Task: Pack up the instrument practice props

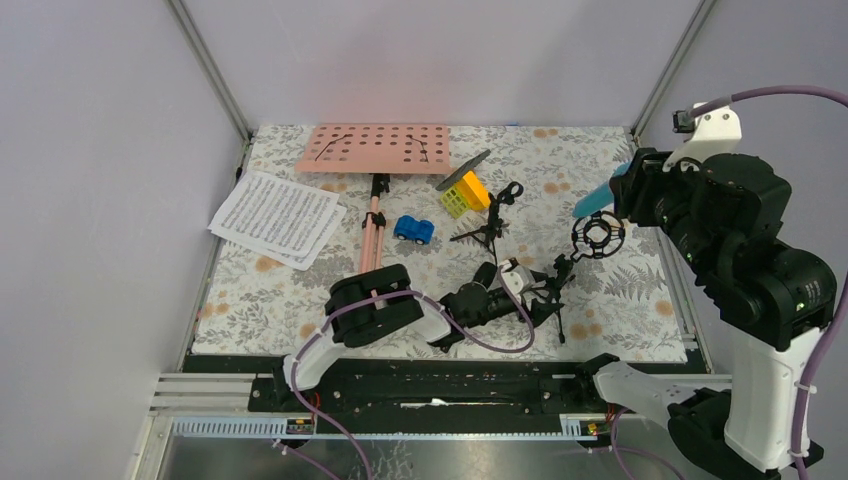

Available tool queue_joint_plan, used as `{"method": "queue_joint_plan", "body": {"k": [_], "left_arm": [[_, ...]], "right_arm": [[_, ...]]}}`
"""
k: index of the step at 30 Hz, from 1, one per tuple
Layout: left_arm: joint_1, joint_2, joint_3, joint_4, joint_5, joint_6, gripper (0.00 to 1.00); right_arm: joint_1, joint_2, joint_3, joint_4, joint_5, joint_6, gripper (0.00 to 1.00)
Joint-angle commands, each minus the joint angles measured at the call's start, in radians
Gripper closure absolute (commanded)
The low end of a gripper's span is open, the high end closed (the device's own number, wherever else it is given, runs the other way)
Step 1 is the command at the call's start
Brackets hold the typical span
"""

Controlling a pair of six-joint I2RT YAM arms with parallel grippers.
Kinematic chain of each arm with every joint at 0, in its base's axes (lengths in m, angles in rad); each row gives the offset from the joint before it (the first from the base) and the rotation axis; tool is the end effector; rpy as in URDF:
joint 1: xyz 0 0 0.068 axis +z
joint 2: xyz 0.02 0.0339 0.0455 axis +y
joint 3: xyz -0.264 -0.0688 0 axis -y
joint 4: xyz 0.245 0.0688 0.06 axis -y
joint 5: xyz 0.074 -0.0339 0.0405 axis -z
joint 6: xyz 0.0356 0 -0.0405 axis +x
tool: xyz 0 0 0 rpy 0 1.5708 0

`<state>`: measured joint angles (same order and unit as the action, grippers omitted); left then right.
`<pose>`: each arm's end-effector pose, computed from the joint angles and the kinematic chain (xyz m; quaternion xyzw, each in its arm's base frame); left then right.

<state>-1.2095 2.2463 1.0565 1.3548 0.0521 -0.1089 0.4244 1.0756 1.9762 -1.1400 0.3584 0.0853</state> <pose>0.1538 -0.4122 0.1324 0.3549 0.5404 -0.4805 0.5926 0.0999 0.0314 0.5496 -0.0221 0.7814 0.0175 0.6234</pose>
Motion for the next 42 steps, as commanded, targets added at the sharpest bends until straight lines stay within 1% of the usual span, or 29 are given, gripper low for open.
{"method": "queue_joint_plan", "body": {"k": [1,4,7,11,14,16,18,21,24,27,29,32,37,38,42], "left_arm": [[-0.005,-0.122,-0.073,0.096,0.025,-0.014,0.18],[-0.008,-0.19,-0.152,0.108,0.027,-0.004,0.09],[-0.012,-0.279,-0.254,0.111,0.014,0.003,0.04],[-0.039,-0.434,-0.413,0.107,-0.027,0.016,0.04],[-0.073,-0.574,-0.535,0.08,-0.077,0.038,0.04],[-0.093,-0.65,-0.608,0.075,-0.086,0.046,0.05],[-0.115,-0.736,-0.674,0.041,-0.111,0.056,0.05],[-0.152,-0.875,-0.733,-0.063,-0.177,0.078,0.05],[-0.173,-1.008,-0.755,-0.163,-0.236,0.1,0.05],[-0.174,-1.087,-0.766,-0.195,-0.304,0.118,0.03],[-0.174,-1.104,-0.763,-0.2,-0.331,0.138,0.02],[-0.174,-1.089,-0.736,-0.216,-0.337,0.137,0.02],[-0.174,-1.007,-0.686,-0.194,-0.299,0.089,0.07],[-0.174,-0.992,-0.677,-0.184,-0.296,0.078,0.08],[-0.174,-0.948,-0.644,-0.171,-0.281,0.063,0.22]], "right_arm": [[0.0,-0.013,-0.01,0.062,-0.096,0.0,0.89],[0.0,-0.017,-0.037,0.082,-0.161,0.001,0.89],[0.0,-0.017,-0.047,0.079,-0.226,-0.008,0.89],[0.001,-0.024,-0.068,0.072,-0.305,-0.003,0.89],[0.0,-0.009,-0.087,0.031,-0.441,-0.012,0.89],[0.0,0.004,-0.104,0.002,-0.542,-0.029,0.9],[-0.001,-0.001,-0.149,0.003,-0.608,-0.032,0.91],[0.0,-0.001,-0.213,0.009,-0.705,-0.033,0.9],[0.001,0.003,-0.295,0.027,-0.825,-0.037,0.9],[0.001,-0.016,-0.399,0.1,-0.878,-0.014,0.9],[0.0,-0.032,-0.46,0.176,-0.917,0.017,0.9],[0.002,-0.053,-0.545,0.277,-0.996,0.08,0.9],[0.003,-0.079,-0.618,0.366,-1.069,0.119,0.9],[0.003,-0.077,-0.631,0.372,-1.092,0.117,0.9],[0.002,-0.081,-0.673,0.373,-1.115,0.097,0.89]]}}
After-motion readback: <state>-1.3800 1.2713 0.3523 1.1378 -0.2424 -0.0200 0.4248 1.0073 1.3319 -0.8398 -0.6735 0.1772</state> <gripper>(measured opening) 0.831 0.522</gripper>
